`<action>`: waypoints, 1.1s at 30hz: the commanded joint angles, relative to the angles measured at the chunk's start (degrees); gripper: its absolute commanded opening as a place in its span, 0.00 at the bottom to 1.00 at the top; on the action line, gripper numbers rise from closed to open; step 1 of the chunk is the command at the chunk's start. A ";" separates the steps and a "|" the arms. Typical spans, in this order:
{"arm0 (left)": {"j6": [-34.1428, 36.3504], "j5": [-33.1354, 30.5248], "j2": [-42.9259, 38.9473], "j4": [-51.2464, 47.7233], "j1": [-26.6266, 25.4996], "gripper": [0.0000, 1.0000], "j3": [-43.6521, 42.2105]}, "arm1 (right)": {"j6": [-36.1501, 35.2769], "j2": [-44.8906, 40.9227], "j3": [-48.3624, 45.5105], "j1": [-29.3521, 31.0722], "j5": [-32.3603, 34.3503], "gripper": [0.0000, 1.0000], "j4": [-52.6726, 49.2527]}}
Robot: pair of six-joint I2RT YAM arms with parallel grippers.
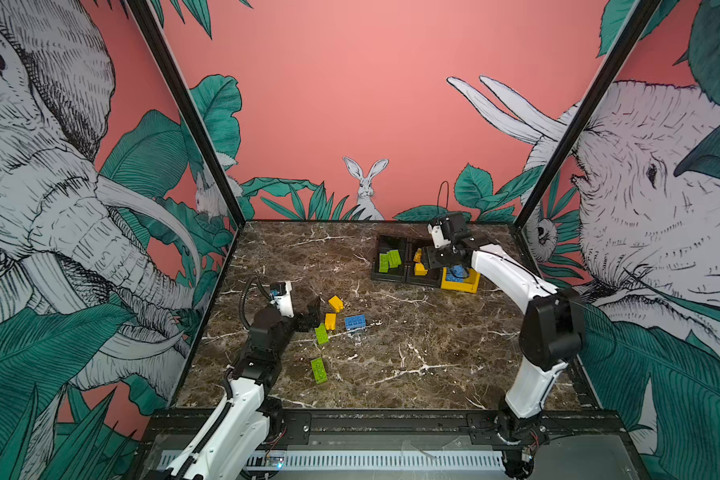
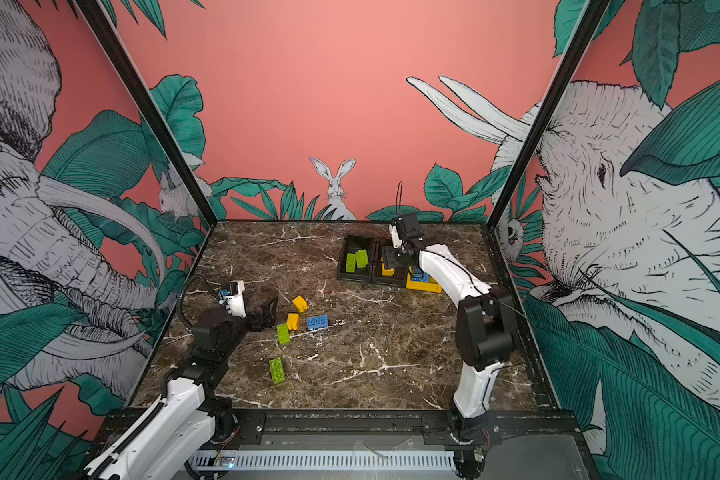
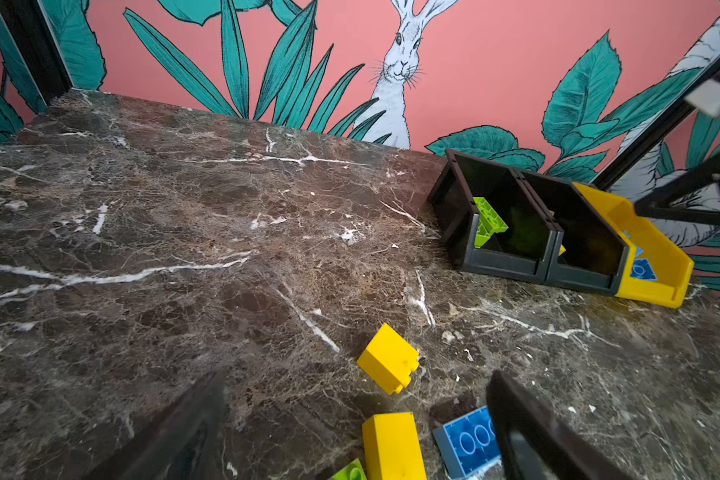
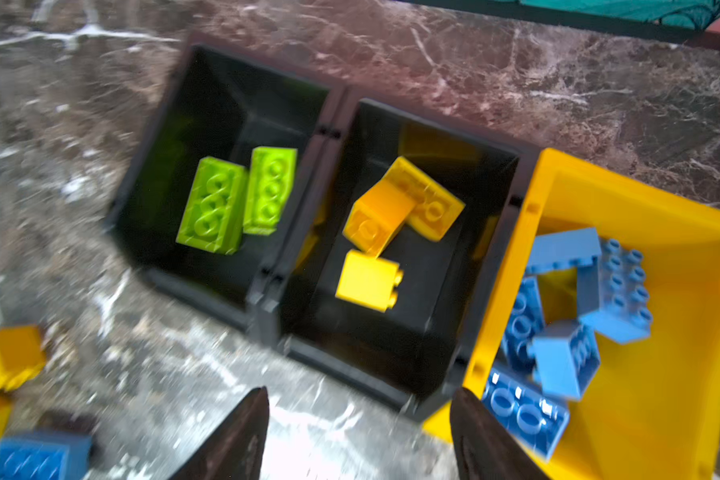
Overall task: Sort the legos into containers by color
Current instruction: 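Move the right gripper back over a blue brick in the pile, then lower the right gripper and grasp the blue brick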
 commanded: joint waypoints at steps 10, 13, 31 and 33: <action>-0.49 -4.35 -1.03 -1.35 0.14 0.99 0.86 | 11.51 -6.51 -9.94 27.94 6.18 0.78 2.28; -0.76 -6.22 -2.23 -2.55 0.14 0.99 0.75 | 12.11 -2.21 -4.95 31.71 7.50 0.80 -0.57; -1.51 -7.67 -4.49 -3.48 0.15 0.99 0.14 | 17.51 14.72 7.96 37.86 9.45 0.95 -10.20; -1.59 -7.38 -4.56 -3.53 0.14 0.99 0.14 | 17.60 16.95 9.96 37.88 9.07 0.96 -10.95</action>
